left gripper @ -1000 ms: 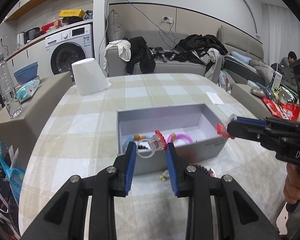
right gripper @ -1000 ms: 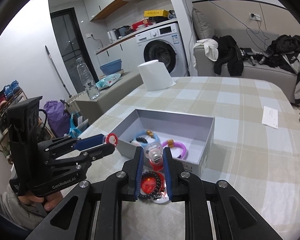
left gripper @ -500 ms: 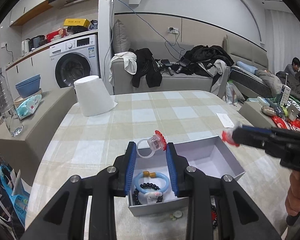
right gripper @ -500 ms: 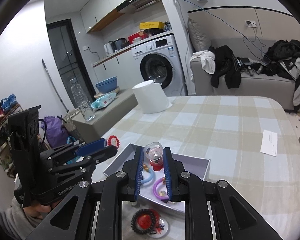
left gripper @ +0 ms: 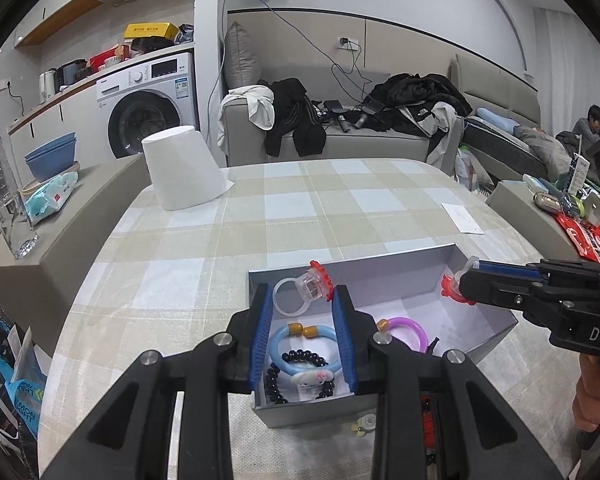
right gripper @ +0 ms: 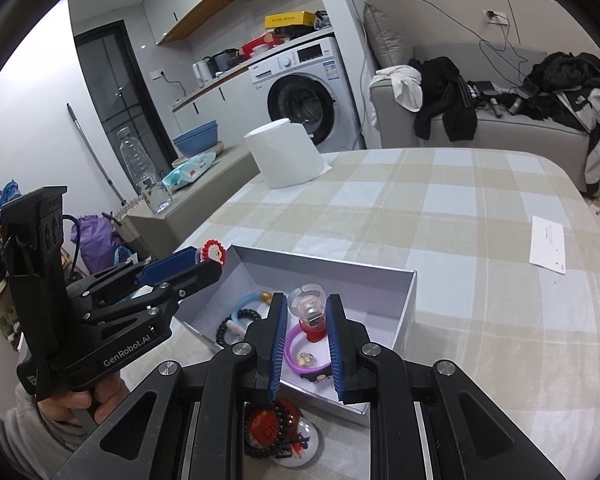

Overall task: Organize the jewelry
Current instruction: 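Carry the red-capped bottle into the grey box with the right gripper and release, then withdraw both open grippers from the box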

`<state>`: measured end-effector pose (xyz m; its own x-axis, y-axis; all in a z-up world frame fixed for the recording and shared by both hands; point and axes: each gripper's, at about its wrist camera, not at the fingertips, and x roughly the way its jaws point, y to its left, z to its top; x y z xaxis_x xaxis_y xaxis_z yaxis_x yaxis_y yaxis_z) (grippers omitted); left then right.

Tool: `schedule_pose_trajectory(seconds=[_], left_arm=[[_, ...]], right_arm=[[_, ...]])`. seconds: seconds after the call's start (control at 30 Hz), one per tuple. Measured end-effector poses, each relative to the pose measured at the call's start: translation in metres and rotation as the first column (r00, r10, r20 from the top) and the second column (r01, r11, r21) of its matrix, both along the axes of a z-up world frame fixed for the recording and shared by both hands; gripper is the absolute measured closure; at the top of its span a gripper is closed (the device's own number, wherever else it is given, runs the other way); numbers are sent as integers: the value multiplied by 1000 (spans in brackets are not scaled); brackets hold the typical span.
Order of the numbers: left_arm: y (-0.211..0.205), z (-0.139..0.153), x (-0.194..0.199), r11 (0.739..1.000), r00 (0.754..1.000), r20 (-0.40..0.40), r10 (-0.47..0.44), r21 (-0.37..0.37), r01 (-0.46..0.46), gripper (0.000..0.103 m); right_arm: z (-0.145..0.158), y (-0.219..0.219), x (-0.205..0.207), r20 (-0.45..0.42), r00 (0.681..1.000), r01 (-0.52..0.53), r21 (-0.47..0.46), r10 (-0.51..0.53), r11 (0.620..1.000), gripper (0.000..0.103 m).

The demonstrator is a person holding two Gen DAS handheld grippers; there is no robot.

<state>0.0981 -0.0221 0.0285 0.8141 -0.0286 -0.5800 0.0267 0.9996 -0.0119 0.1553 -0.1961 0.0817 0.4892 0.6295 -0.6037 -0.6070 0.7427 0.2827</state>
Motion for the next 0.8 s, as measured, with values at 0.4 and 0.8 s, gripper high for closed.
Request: schedule_pose_trajectory(seconds=[0.4, 0.8], left_arm=[[-6, -7, 3, 1000, 999, -34, -6, 21, 7, 77], [-3, 1, -26, 999, 998, -40, -51, -20, 50, 3]], right_arm=[[-5, 0, 3, -20, 1000, 8, 1, -8, 1000, 82], [9, -10, -19, 32, 999, -3, -15, 3, 1000, 0]])
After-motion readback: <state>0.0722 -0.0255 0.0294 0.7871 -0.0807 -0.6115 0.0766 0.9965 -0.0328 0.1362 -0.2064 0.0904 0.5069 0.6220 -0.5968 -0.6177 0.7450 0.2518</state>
